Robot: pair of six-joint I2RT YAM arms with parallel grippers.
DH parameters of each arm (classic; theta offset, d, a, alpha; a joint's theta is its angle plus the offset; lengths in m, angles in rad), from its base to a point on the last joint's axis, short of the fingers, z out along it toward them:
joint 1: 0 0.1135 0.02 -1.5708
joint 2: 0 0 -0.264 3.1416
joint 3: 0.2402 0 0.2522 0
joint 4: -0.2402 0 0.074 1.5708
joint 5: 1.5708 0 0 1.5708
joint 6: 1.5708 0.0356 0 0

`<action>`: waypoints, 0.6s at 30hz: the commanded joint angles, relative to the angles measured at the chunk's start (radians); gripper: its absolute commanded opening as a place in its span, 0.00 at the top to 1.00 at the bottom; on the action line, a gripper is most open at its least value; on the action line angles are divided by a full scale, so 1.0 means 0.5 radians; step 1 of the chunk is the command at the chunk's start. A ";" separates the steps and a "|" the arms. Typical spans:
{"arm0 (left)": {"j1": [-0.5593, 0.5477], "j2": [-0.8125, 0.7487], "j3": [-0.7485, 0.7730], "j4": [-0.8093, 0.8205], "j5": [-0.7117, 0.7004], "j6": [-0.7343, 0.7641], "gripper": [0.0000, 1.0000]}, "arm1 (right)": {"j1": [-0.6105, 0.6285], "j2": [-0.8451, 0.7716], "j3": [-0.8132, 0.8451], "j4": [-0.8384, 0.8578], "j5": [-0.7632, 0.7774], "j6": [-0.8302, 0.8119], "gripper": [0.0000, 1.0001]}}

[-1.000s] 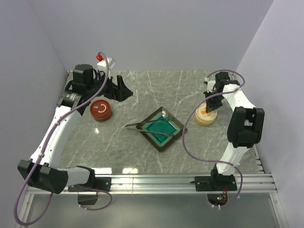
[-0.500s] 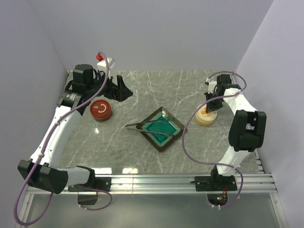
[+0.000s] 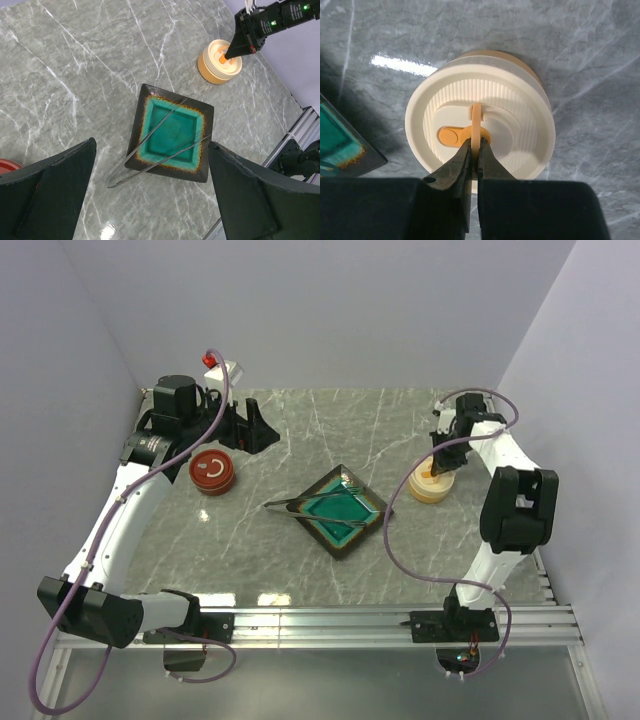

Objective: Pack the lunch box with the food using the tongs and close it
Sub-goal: Move the lunch box

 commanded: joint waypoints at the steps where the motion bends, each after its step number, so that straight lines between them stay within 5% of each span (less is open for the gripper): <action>1: 0.010 0.002 -0.008 0.054 -0.013 0.012 0.01 | 0.092 0.219 0.101 0.025 -0.076 0.079 1.00; 18: 0.222 0.070 -0.075 0.027 0.039 -0.080 0.01 | 0.482 0.735 0.911 -0.052 -0.177 0.266 1.00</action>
